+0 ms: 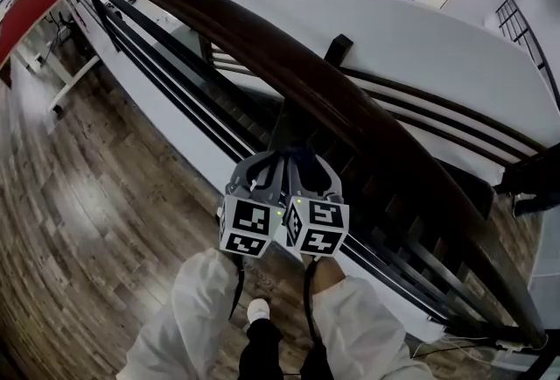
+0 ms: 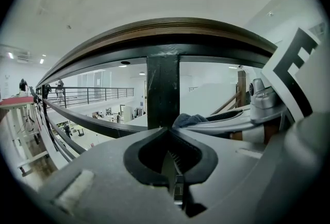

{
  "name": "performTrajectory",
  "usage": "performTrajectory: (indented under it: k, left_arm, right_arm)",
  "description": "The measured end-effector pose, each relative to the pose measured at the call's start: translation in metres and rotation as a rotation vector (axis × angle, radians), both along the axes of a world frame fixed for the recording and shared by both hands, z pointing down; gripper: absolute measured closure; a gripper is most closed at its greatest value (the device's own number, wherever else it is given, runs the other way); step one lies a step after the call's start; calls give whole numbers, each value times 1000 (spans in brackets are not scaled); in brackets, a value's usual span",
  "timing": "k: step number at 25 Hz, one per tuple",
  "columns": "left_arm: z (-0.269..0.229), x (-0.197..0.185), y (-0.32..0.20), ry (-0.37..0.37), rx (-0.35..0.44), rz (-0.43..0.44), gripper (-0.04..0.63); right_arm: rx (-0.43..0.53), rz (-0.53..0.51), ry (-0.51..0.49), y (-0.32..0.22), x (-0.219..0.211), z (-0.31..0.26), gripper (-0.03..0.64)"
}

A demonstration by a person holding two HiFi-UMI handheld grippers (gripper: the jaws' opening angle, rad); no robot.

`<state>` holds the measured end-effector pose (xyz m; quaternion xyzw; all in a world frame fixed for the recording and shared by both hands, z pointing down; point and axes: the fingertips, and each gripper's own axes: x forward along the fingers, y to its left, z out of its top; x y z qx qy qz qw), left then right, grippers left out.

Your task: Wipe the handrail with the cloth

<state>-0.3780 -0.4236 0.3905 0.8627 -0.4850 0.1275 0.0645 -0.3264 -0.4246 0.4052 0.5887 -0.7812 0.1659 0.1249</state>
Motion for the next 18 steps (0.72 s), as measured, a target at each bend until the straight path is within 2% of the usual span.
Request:
performTrajectory:
  k: [6, 18]
  left_arm:
    - [-3, 12, 12, -8, -1, 21, 595]
    - [-4, 57, 42, -15, -6, 74, 595]
  right_arm:
    - [-32, 41, -59, 7, 12, 1, 477]
    - [-31, 93, -76, 36, 56, 0, 477]
